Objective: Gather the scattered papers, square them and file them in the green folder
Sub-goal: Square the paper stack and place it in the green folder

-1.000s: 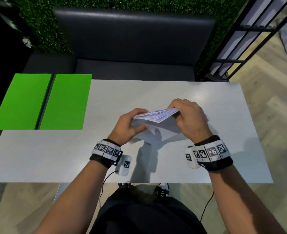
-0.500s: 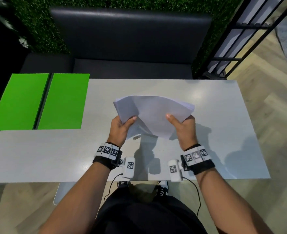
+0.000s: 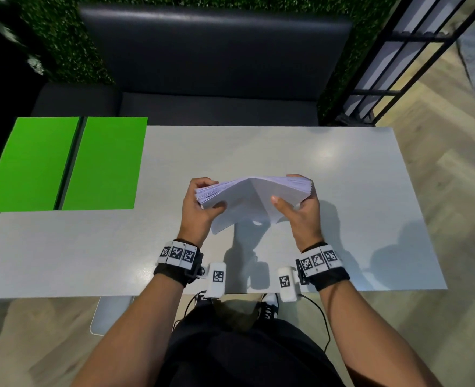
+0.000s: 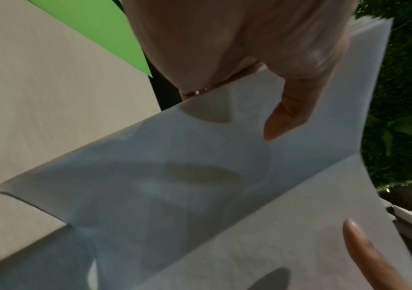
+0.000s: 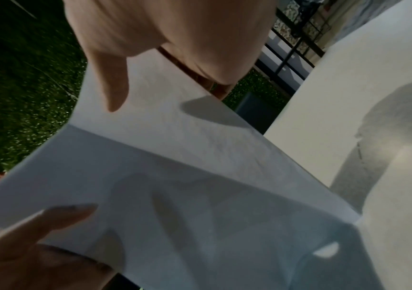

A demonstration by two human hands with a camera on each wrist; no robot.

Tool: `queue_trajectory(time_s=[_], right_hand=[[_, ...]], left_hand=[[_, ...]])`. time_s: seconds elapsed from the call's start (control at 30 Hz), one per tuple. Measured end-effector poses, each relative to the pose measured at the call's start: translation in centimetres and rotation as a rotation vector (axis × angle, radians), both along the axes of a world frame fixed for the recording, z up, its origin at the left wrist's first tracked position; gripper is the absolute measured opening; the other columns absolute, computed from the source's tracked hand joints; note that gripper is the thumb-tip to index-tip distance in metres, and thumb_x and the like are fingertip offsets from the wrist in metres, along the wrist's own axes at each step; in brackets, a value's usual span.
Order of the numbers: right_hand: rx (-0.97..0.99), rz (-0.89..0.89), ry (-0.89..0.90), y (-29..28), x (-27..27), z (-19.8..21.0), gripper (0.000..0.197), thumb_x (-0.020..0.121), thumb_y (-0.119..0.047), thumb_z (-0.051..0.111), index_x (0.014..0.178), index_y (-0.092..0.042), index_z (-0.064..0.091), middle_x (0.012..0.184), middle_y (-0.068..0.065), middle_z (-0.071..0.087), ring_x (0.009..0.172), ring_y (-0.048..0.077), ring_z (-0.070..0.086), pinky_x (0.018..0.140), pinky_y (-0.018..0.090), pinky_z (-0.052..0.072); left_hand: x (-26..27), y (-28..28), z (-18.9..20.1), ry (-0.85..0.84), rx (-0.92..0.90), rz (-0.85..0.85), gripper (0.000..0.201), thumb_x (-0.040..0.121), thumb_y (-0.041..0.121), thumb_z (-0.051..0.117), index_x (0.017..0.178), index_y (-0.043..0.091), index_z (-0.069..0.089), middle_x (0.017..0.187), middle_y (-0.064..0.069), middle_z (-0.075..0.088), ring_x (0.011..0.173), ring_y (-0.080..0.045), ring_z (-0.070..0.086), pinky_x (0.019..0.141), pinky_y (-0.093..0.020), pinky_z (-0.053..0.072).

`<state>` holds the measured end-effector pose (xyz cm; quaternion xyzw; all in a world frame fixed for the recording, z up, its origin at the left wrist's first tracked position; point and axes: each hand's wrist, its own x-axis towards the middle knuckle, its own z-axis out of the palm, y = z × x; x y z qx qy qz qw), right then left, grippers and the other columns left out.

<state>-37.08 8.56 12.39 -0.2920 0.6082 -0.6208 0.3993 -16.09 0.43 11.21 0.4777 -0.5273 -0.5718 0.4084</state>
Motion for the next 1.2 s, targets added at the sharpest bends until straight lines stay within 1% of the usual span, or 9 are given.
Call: queue_trajectory(time_s=[0.1, 0.27, 0.47, 0.53, 0.73, 0.9, 1.0, 1.1, 1.2], right_hand=[[-0.01, 0.051, 0.031, 0.1, 0.2, 0.2, 0.07, 0.077, 0.0, 0.081, 0.135, -0.018, 0.048, 0.127, 0.014, 0.058, 0.112, 0.018, 0.061, 0.09, 0.028, 0.053], [-0.038, 0.093, 0.059, 0.1, -0.2, 0.7, 0.08, 0.079, -0.013, 0.082, 0.144, -0.037, 0.041, 0.136, 0.015, 0.05, 0.124, 0.029, 0.056, 0.101, 0.04, 0.052], [-0.077, -0.005, 0.069, 0.1, 0.2, 1.3, 0.048, 0.088, -0.048, 0.063, 0.132, -0.03, 0.054, 0.127, 0.018, 0.056, 0.109, 0.027, 0.058, 0.09, 0.037, 0.049], [-0.068, -0.08, 0.024, -0.2, 0.9, 1.5, 0.041, 0.091, -0.054, 0.052, 0.118, -0.026, 0.061, 0.118, 0.01, 0.062, 0.1, 0.021, 0.058, 0.081, 0.036, 0.046], [-0.057, -0.247, -0.014, -1.7, 1.4, 1.6, 0.027, 0.09, -0.038, 0.05, 0.095, -0.019, 0.068, 0.099, -0.003, 0.066, 0.098, 0.022, 0.057, 0.085, 0.039, 0.04], [-0.057, -0.257, -0.023, -1.8, 1.5, 2.1, 0.027, 0.089, -0.036, 0.05, 0.09, -0.015, 0.065, 0.092, -0.002, 0.064, 0.085, 0.014, 0.057, 0.07, 0.025, 0.044], [-0.054, -0.23, 0.017, -1.7, 1.2, 1.6, 0.032, 0.096, -0.043, 0.047, 0.093, -0.015, 0.062, 0.092, -0.002, 0.063, 0.085, 0.013, 0.057, 0.071, 0.025, 0.046], [-0.042, -0.171, 0.072, -1.6, 0.8, 0.8, 0.046, 0.09, -0.067, 0.051, 0.098, -0.023, 0.059, 0.098, -0.002, 0.062, 0.092, 0.019, 0.057, 0.079, 0.037, 0.045], [-0.06, -0.099, 0.083, -1.4, 0.4, 0.2, 0.045, 0.082, -0.055, 0.073, 0.109, -0.025, 0.054, 0.108, 0.001, 0.061, 0.1, 0.02, 0.059, 0.086, 0.039, 0.05]], left_hand=[[-0.1, 0.1, 0.5, 0.015, -0.018, 0.005, 0.05, 0.068, -0.006, 0.072, 0.111, 0.01, 0.052, 0.093, 0.021, 0.065, 0.088, -0.004, 0.063, 0.076, -0.021, 0.052], [-0.1, -0.1, 1.5, 0.094, -0.065, -0.033, 0.043, 0.072, 0.012, 0.079, 0.106, 0.02, 0.052, 0.095, 0.007, 0.061, 0.087, -0.01, 0.061, 0.077, -0.027, 0.053], [-0.7, 0.1, 2.3, 0.201, -0.076, 0.044, 0.028, 0.087, 0.038, 0.059, 0.096, 0.013, 0.053, 0.088, 0.007, 0.057, 0.08, -0.01, 0.055, 0.071, -0.02, 0.044], [-1.1, 0.0, 2.4, 0.192, -0.041, 0.093, 0.02, 0.087, 0.038, 0.054, 0.086, 0.018, 0.053, 0.082, 0.011, 0.055, 0.077, -0.01, 0.051, 0.07, -0.028, 0.038], [-1.6, -0.1, 2.9, 0.183, -0.014, 0.154, 0.015, 0.09, 0.022, 0.048, 0.077, 0.016, 0.051, 0.074, 0.014, 0.052, 0.071, -0.008, 0.046, 0.067, -0.031, 0.031], [-0.8, 0.0, 2.6, 0.182, -0.059, 0.04, 0.034, 0.08, 0.044, 0.069, 0.094, 0.017, 0.054, 0.088, 0.009, 0.056, 0.082, -0.01, 0.053, 0.071, -0.02, 0.043], [-0.2, 0.0, 1.4, 0.029, -0.085, -0.037, 0.052, 0.07, 0.022, 0.087, 0.108, 0.016, 0.052, 0.101, 0.004, 0.058, 0.092, -0.011, 0.059, 0.08, -0.021, 0.049], [0.0, -0.5, 0.5, -0.023, -0.111, -0.045, 0.038, 0.076, -0.004, 0.08, 0.106, 0.0, 0.057, 0.107, -0.009, 0.064, 0.099, -0.018, 0.063, 0.086, -0.028, 0.049], [0.2, -1.4, -0.6, 0.005, -0.039, -0.026, 0.028, 0.08, -0.01, 0.075, 0.105, -0.007, 0.062, 0.106, -0.01, 0.07, 0.099, -0.021, 0.067, 0.084, -0.031, 0.053]])
